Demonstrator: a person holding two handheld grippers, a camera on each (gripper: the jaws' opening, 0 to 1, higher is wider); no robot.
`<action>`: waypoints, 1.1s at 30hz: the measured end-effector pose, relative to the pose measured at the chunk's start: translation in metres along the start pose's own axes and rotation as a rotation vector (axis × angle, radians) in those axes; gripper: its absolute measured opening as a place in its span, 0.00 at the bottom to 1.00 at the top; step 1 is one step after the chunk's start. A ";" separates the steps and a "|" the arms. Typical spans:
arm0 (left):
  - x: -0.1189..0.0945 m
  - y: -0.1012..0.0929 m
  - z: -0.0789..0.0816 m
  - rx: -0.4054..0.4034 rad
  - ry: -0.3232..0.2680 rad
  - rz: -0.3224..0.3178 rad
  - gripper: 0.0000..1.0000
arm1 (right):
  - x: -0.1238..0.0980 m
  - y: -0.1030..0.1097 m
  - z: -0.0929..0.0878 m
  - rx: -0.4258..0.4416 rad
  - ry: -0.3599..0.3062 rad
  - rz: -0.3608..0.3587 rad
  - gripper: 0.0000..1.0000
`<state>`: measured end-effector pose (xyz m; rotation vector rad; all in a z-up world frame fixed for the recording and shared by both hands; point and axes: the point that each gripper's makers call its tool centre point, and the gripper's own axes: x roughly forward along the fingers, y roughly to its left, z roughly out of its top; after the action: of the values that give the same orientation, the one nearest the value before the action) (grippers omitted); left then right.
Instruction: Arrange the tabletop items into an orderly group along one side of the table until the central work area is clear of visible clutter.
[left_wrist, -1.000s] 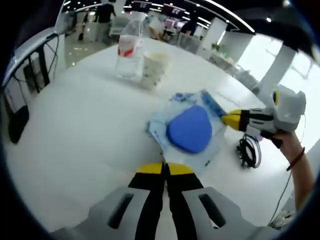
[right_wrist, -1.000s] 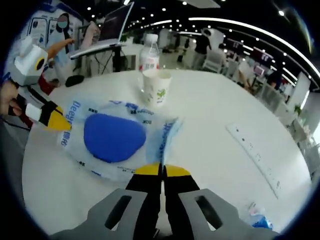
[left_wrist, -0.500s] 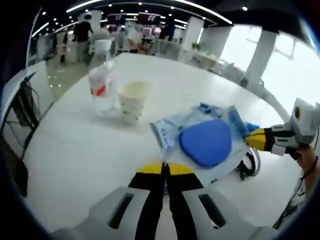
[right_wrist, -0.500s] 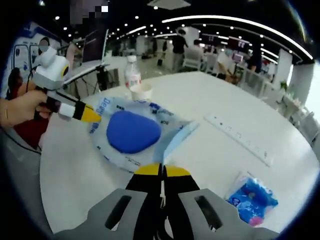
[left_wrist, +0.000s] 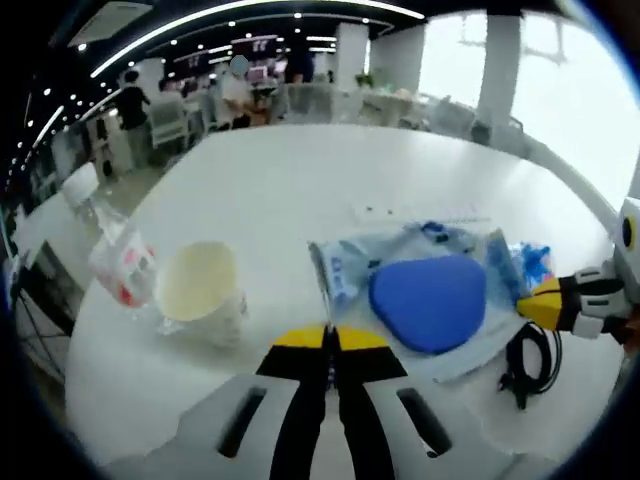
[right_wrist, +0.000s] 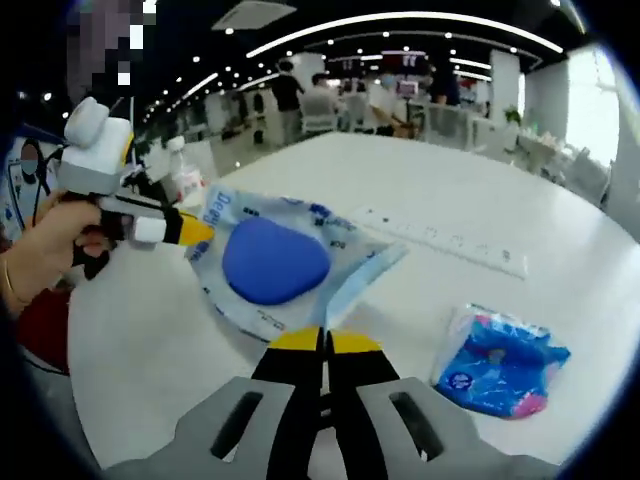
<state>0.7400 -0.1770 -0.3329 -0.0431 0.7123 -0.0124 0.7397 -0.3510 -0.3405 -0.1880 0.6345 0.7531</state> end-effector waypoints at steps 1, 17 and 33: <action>0.003 -0.001 0.001 0.003 0.002 -0.004 0.00 | 0.001 -0.003 -0.001 0.012 0.000 -0.008 0.01; 0.047 -0.020 -0.009 0.064 0.101 -0.045 0.00 | 0.011 -0.034 -0.009 0.042 0.033 -0.122 0.01; 0.063 -0.024 -0.016 0.088 0.145 -0.024 0.00 | 0.028 -0.045 -0.030 -0.028 0.104 -0.165 0.02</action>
<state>0.7767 -0.2032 -0.3850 0.0337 0.8557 -0.0705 0.7716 -0.3785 -0.3835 -0.3030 0.6987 0.5956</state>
